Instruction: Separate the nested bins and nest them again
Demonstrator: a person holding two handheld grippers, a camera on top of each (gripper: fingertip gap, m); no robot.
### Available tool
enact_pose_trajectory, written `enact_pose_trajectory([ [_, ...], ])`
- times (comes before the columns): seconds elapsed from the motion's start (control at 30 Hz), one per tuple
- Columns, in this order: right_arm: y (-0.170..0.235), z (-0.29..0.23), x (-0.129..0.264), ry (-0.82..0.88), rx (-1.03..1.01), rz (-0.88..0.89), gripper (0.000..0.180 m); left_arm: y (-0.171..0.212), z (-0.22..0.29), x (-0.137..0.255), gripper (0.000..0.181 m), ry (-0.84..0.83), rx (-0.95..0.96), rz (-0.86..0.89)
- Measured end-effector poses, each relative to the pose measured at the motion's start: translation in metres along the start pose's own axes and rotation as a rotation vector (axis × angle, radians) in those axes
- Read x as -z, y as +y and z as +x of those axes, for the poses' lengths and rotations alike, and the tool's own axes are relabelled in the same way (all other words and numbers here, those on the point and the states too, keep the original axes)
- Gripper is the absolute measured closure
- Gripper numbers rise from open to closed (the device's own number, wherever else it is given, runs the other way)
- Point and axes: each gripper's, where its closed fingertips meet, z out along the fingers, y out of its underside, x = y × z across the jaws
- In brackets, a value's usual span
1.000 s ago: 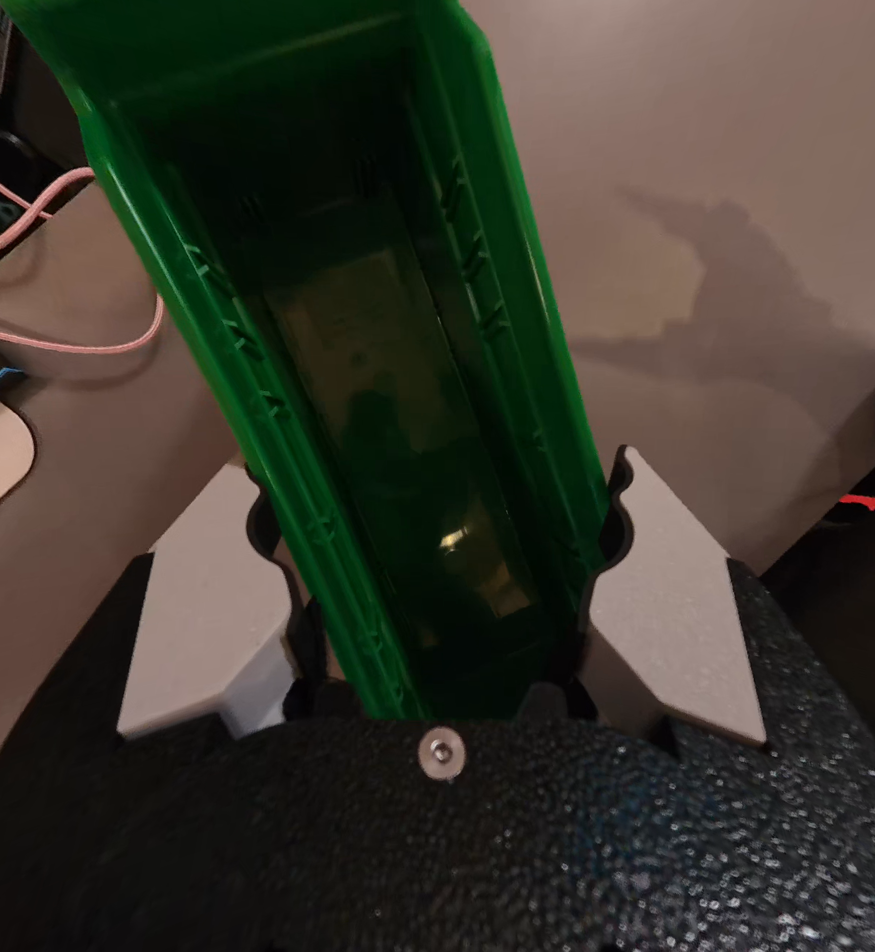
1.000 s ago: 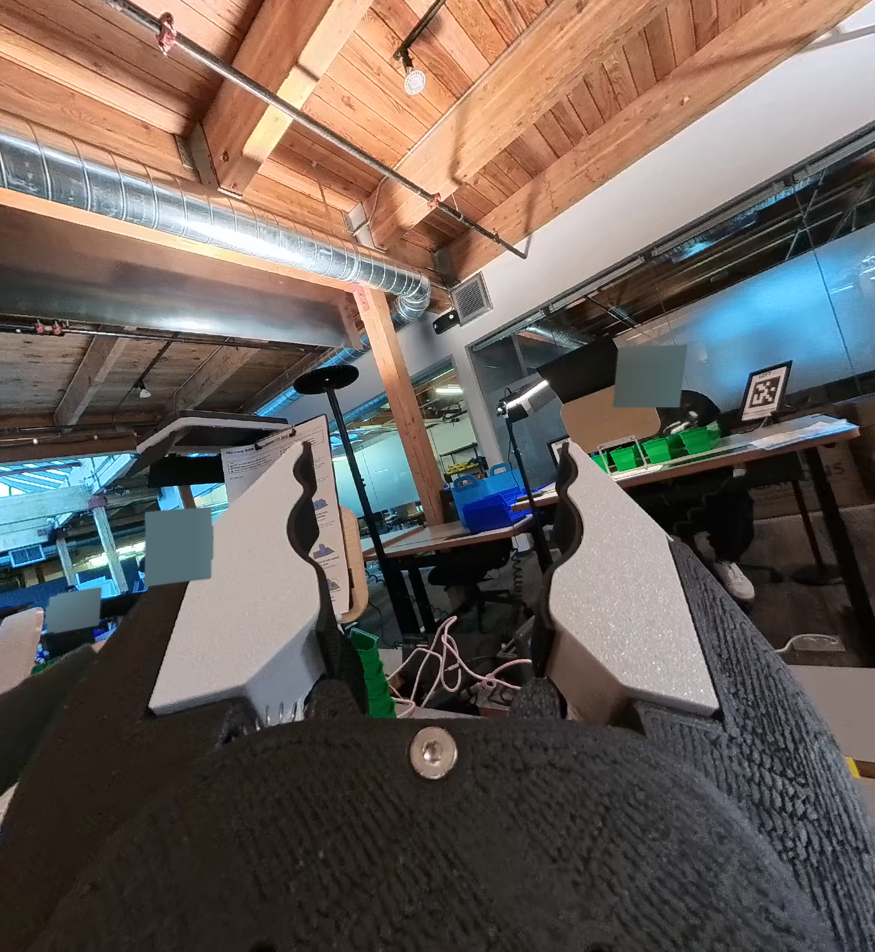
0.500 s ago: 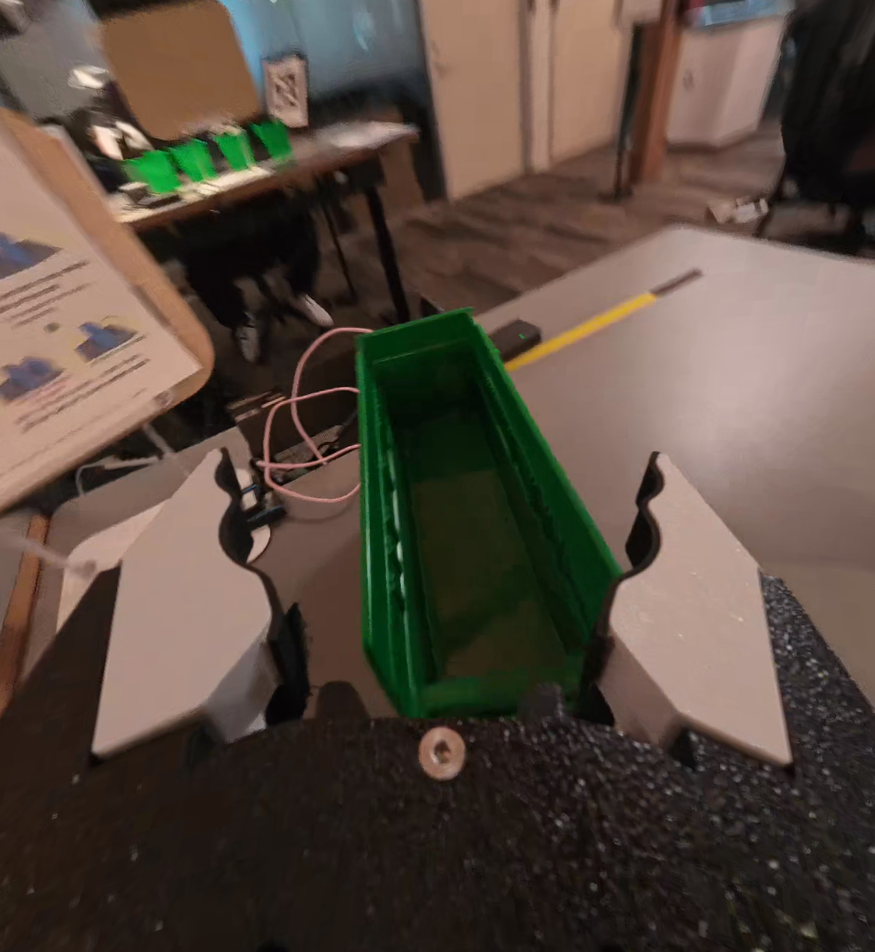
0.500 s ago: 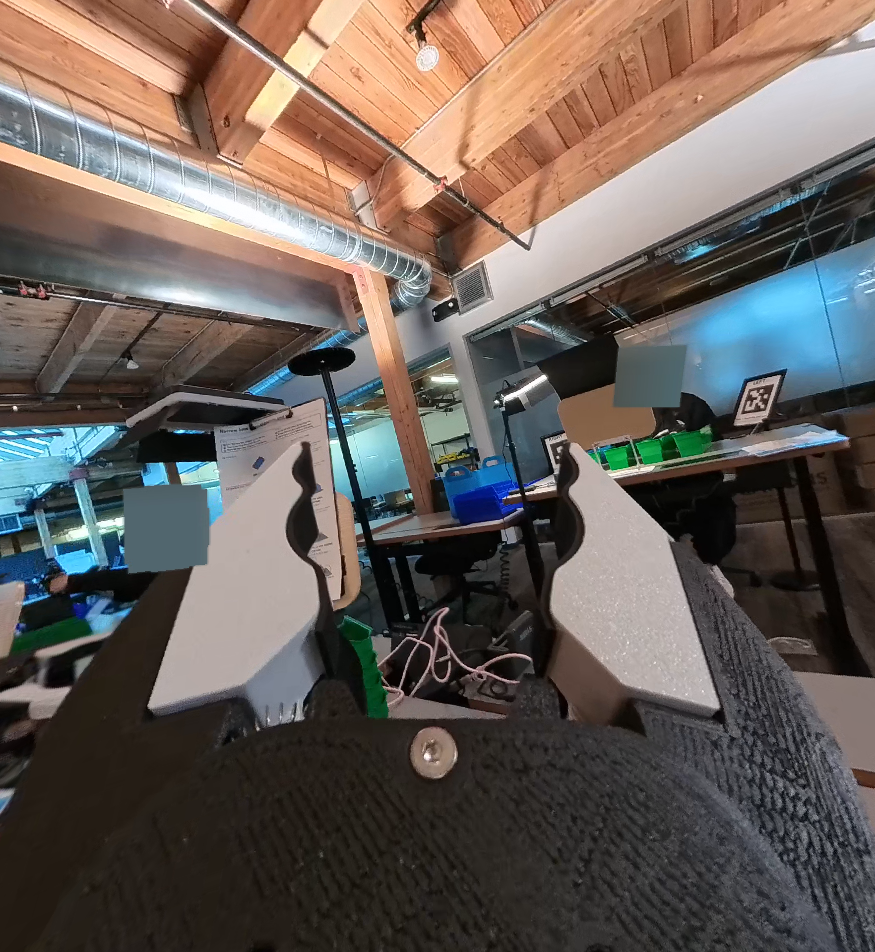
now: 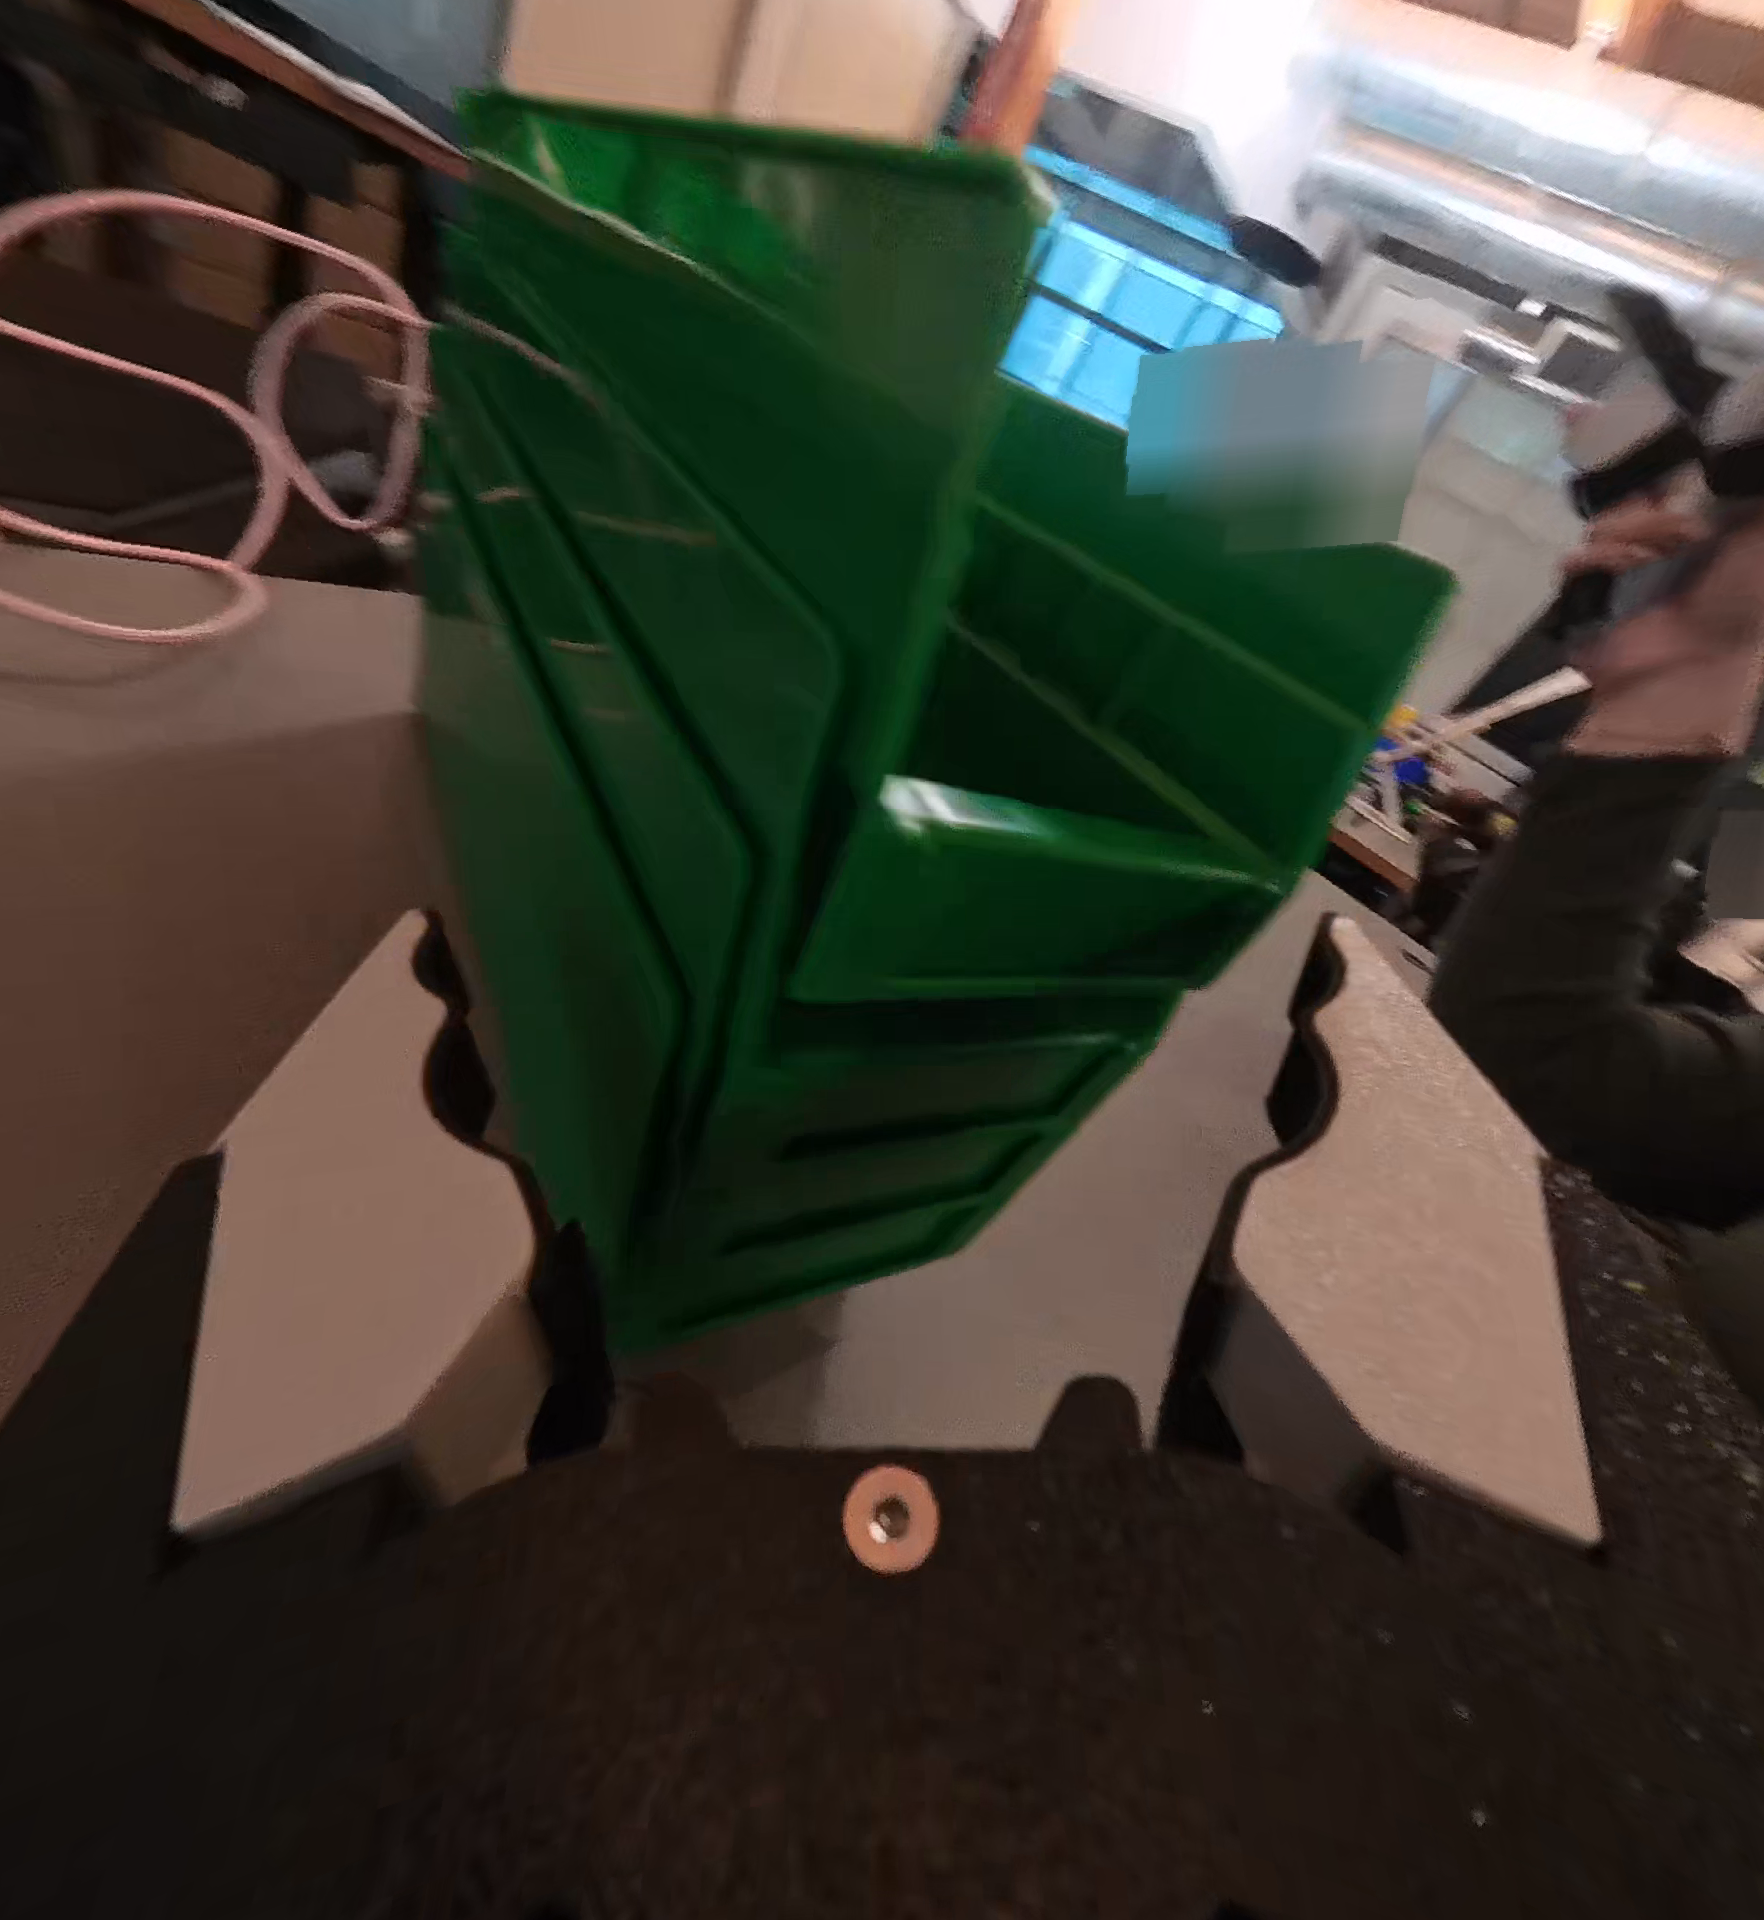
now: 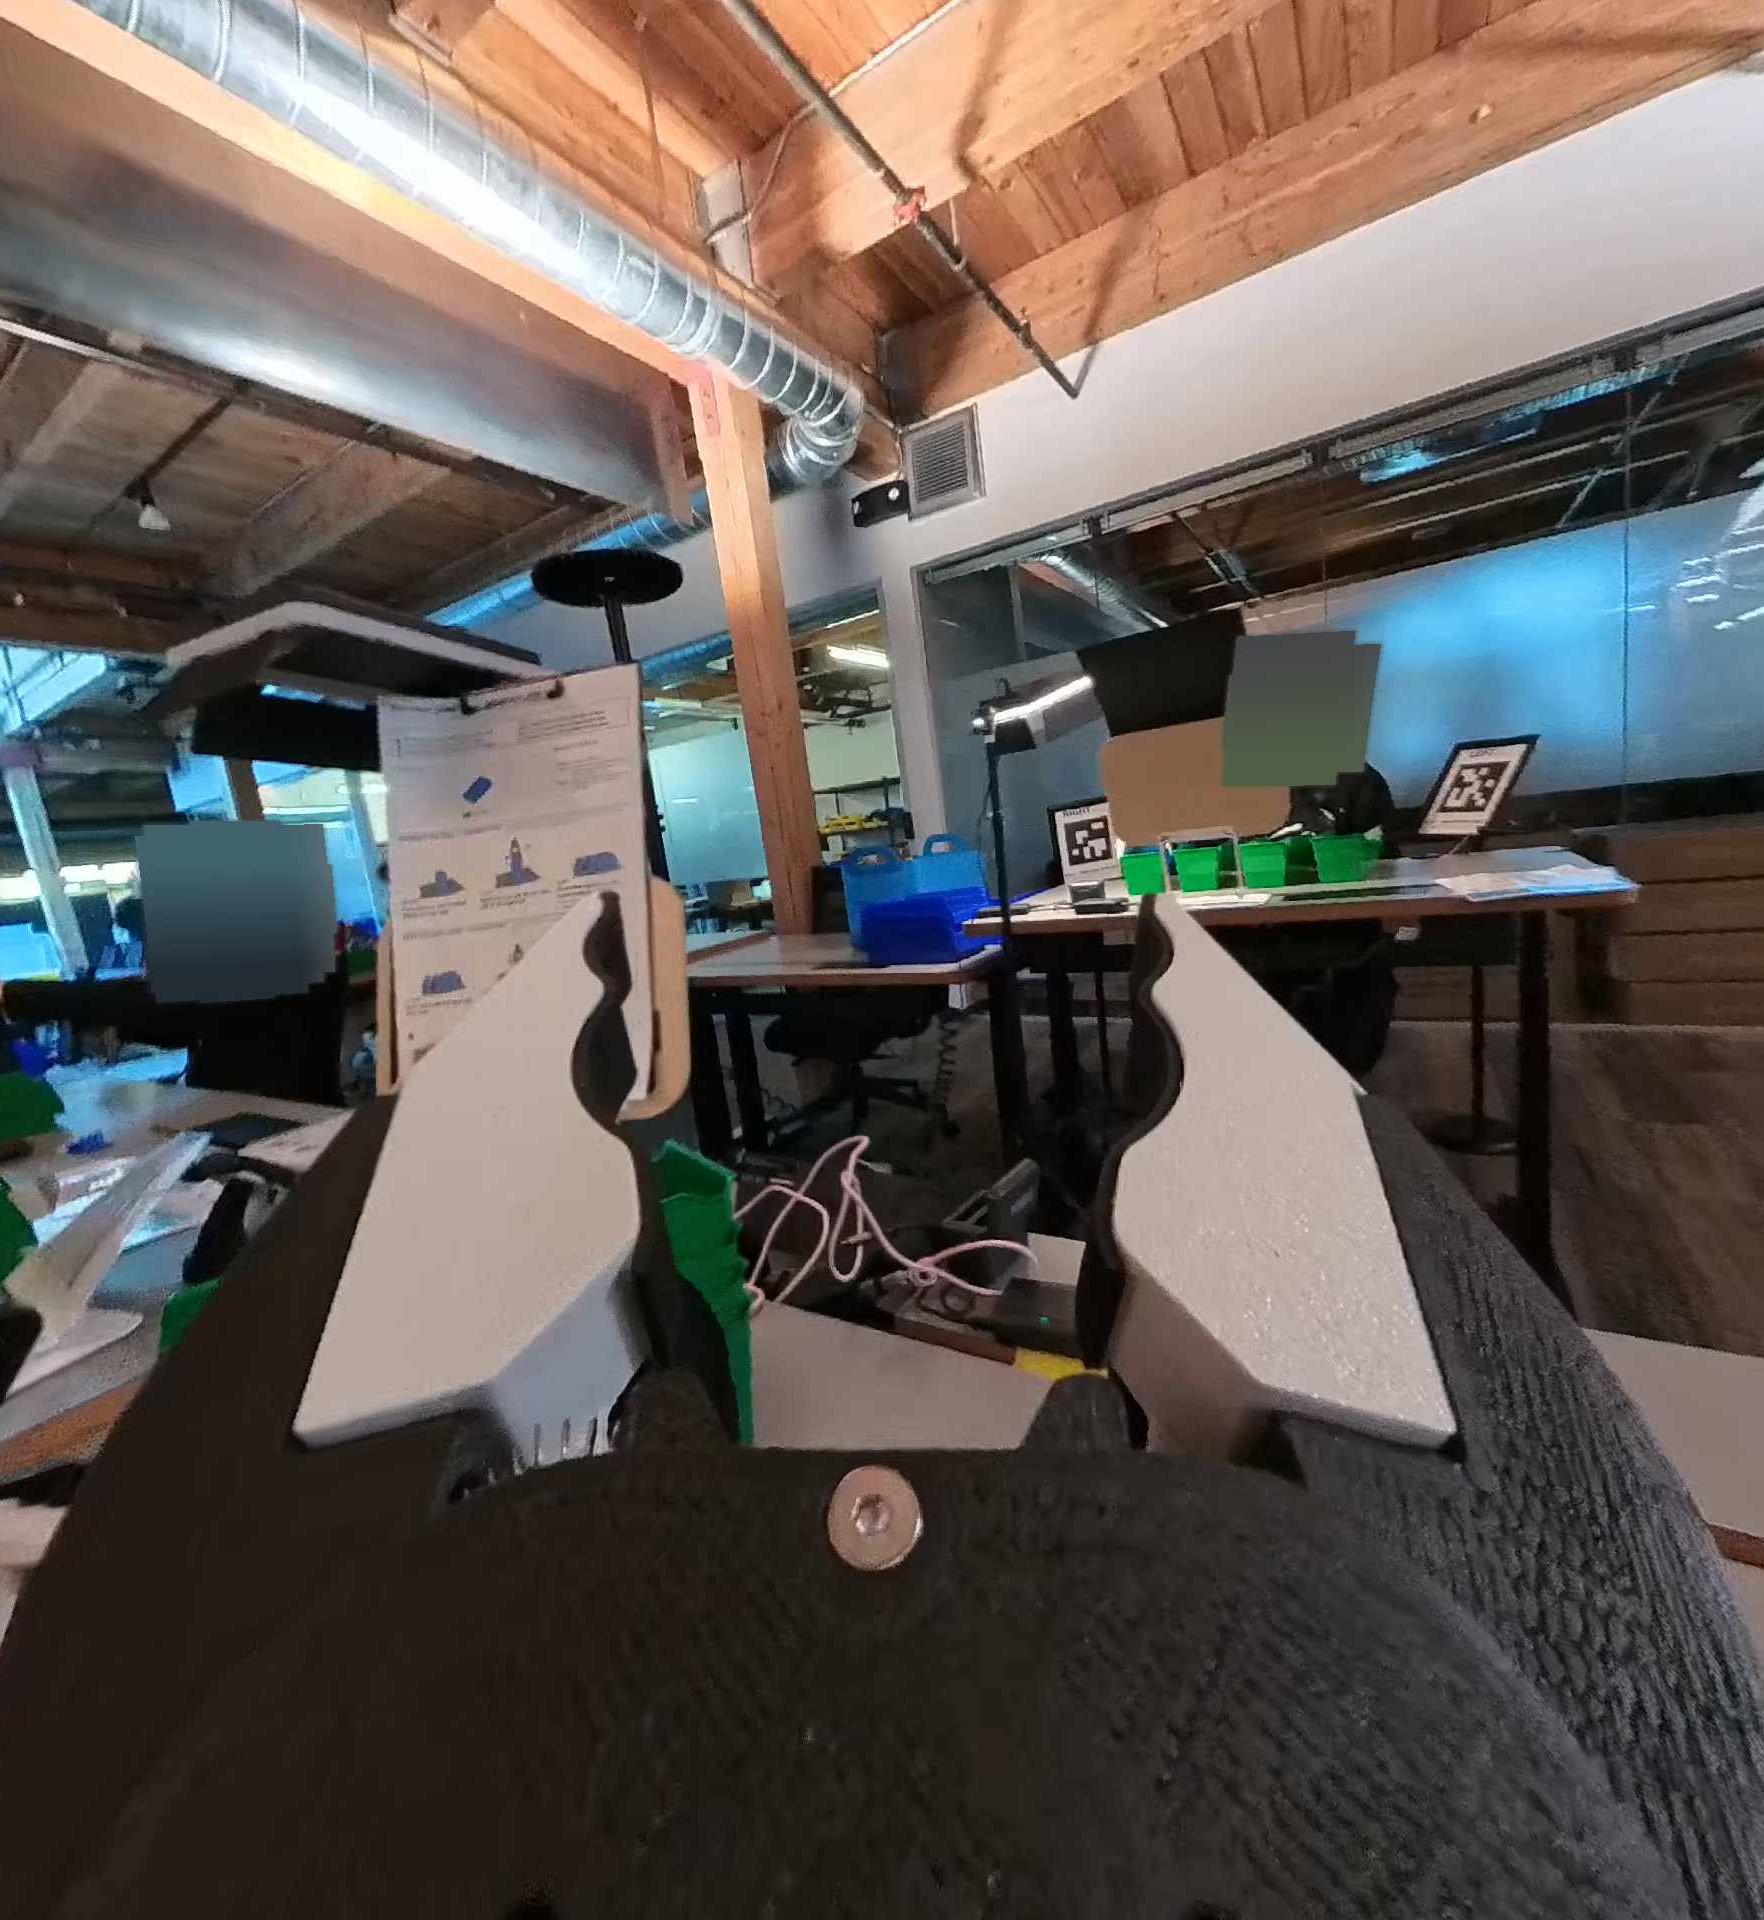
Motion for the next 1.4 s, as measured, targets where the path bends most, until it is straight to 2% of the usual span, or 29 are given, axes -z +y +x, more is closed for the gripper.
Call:
enact_pose_trajectory([
  [0.07,0.006,-0.02,-0.005,-0.026,0.02,-0.019,0.083,0.007,0.014,-0.005,0.031,0.053,-0.011,-0.013],
  [0.13,0.021,-0.047,-0.014,-0.068,0.039,-0.068,0.083,0.015,0.015,-0.005,0.039,0.023,-0.03,-0.031],
  [0.3,0.088,-0.125,-0.054,-0.214,0.077,-0.301,0.081,0.018,0.037,-0.004,0.037,0.089,0.047,0.064],
  [0.4,0.136,-0.164,-0.086,-0.269,0.13,-0.506,0.074,0.029,0.056,-0.01,0.041,0.124,0.044,0.043],
  [0.5,0.186,-0.187,-0.111,-0.27,0.204,-0.766,0.055,0.045,0.074,-0.019,0.043,0.152,0.016,-0.004],
  [0.6,0.235,-0.2,-0.13,-0.235,0.187,-1.03,0.043,0.056,0.08,-0.026,0.04,0.15,-0.003,-0.013],
  [0.7,0.285,-0.199,-0.127,-0.138,0.188,-1.33,0.033,0.056,0.084,-0.027,0.042,0.124,-0.098,0.001],
  [0.8,0.317,-0.19,-0.111,-0.023,0.228,-1.574,0.031,0.053,0.084,-0.024,0.043,0.126,-0.094,0.026],
  [0.87,0.326,-0.192,-0.107,0.017,0.228,-1.646,0.039,0.047,0.081,-0.021,0.042,0.116,-0.084,0.064],
  [1.0,0.321,-0.194,-0.11,0.075,0.209,-1.686,0.04,0.035,0.074,-0.015,0.038,0.065,-0.095,0.133],
  [1.17,0.295,-0.192,-0.134,0.164,0.165,-1.597,0.036,0.036,0.07,-0.015,0.036,0.039,-0.11,0.125],
  [1.27,0.307,-0.213,-0.119,0.148,0.065,-1.683,0.03,0.044,0.081,-0.019,0.045,0.108,-0.107,0.074],
  [1.4,0.318,-0.219,-0.11,0.21,0.101,-1.741,0.032,0.047,0.083,-0.02,0.044,0.114,-0.127,0.056],
])
